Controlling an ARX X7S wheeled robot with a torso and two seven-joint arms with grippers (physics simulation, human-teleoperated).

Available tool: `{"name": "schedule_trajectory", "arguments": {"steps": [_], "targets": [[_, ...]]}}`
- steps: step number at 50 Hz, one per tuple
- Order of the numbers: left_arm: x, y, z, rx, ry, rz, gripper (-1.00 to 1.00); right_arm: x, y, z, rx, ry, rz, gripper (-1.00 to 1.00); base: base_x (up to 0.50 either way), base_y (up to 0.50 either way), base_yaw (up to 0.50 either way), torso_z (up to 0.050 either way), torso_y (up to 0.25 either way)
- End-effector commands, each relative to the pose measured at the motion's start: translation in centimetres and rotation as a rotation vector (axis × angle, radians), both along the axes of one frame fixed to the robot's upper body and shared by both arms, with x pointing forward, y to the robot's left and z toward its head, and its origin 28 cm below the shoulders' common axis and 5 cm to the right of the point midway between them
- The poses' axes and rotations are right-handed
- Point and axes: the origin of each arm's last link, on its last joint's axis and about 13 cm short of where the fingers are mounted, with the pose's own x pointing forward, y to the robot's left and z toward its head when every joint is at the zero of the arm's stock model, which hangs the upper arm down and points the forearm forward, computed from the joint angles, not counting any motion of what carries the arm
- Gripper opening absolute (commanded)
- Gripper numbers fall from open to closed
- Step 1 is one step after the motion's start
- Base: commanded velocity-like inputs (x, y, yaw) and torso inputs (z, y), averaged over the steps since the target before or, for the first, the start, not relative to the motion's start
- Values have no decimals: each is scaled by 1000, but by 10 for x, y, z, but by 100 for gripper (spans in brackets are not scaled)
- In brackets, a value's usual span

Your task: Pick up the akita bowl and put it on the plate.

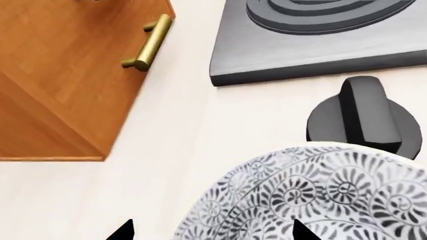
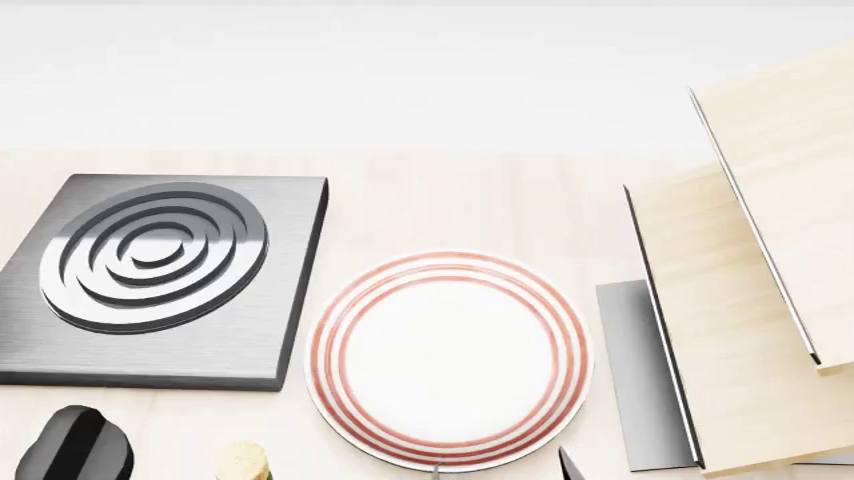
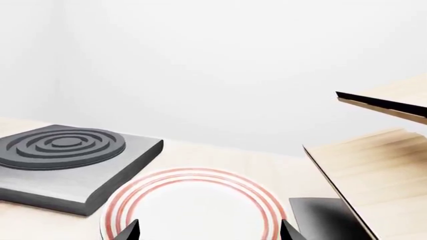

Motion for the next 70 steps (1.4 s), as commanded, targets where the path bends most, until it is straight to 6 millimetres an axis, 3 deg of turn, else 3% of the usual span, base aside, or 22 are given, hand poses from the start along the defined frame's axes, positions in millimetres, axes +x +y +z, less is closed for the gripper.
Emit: {"name": "schedule_trajectory", "arguments": {"steps": [1, 70], "targets": [[-1, 2, -8, 12, 42, -13, 100, 0, 0, -1, -1, 2, 0, 100, 0, 0, 0, 0, 0], [-6, 5, -32, 71, 194, -33, 100, 0, 2, -2, -8, 11, 4, 100, 0, 0, 0, 0, 0]]}}
